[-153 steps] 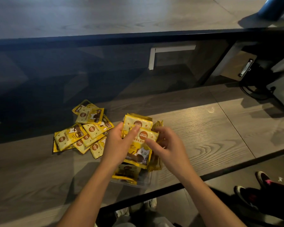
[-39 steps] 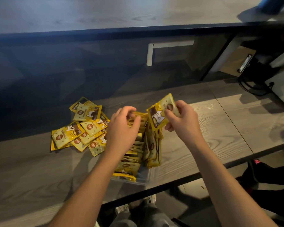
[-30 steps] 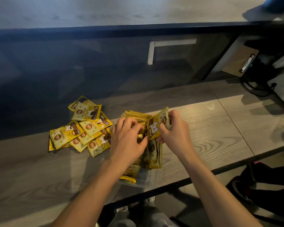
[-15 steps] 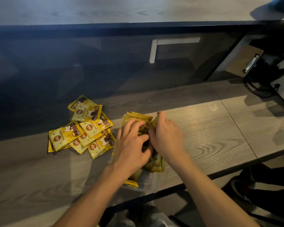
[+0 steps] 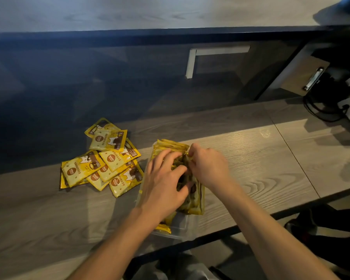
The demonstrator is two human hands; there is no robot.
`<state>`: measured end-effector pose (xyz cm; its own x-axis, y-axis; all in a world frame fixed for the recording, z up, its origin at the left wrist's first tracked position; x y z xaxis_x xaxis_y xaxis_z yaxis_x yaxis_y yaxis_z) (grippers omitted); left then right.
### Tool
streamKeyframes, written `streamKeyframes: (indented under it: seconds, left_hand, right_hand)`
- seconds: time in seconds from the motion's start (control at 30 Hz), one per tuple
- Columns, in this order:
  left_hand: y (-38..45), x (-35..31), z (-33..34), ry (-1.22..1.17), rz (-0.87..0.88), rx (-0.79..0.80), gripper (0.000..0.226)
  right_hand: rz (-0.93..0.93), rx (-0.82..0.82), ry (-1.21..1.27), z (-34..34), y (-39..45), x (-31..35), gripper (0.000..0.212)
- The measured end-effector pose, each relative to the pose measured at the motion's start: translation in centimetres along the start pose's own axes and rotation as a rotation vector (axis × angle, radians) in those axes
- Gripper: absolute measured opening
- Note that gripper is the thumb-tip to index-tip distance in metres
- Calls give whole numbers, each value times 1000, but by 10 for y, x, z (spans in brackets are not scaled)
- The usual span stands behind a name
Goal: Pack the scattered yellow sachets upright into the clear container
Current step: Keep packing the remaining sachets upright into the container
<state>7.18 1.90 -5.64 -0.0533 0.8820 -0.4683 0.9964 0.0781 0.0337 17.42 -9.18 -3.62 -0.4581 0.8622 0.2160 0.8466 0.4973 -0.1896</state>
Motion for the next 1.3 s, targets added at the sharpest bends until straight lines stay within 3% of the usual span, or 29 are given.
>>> streamKeyframes:
  seconds: [0.23, 0.4, 0.5, 0.73, 1.03, 1.17, 1.3]
  left_hand:
    - [-3, -1, -6, -67, 15, -36, 37]
    - [-3, 7, -26, -212, -28, -105, 33]
    - [-4, 23, -39, -292, -125, -158, 25]
    - [-19, 82, -66, -372, -360, -302, 19]
    - [-34, 138, -66, -445, -562, -340, 10]
    - [-34, 156, -60, -493, -647, -298, 6]
    - [-34, 165, -56, -519, -700, -297, 7]
  right_hand:
    - [44, -33, 0, 2, -1, 3, 28]
    - [-74, -229, -4, -20, -13, 12, 30]
    - [-163, -254, 69, -34, -8, 32, 29]
    - [-388, -56, 262, -32, 35, 102, 25]
    - [-391, 363, 64, 16, 133, 168, 38]
    - [-284, 474, -93, 46, 160, 185, 66]
    - [-214, 392, -320, 63, 171, 189, 85]
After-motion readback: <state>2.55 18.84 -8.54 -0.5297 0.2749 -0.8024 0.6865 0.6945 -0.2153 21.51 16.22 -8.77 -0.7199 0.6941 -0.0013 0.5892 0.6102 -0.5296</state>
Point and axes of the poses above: each hand's wrist, its own y-axis towards the middle knuckle, its own z-axis out of the palm, x = y × z, the point moved 1 cm from there along y, towards the middle knuckle, and after that the axes turned 5 degrees about x, right-handed, at the moved point
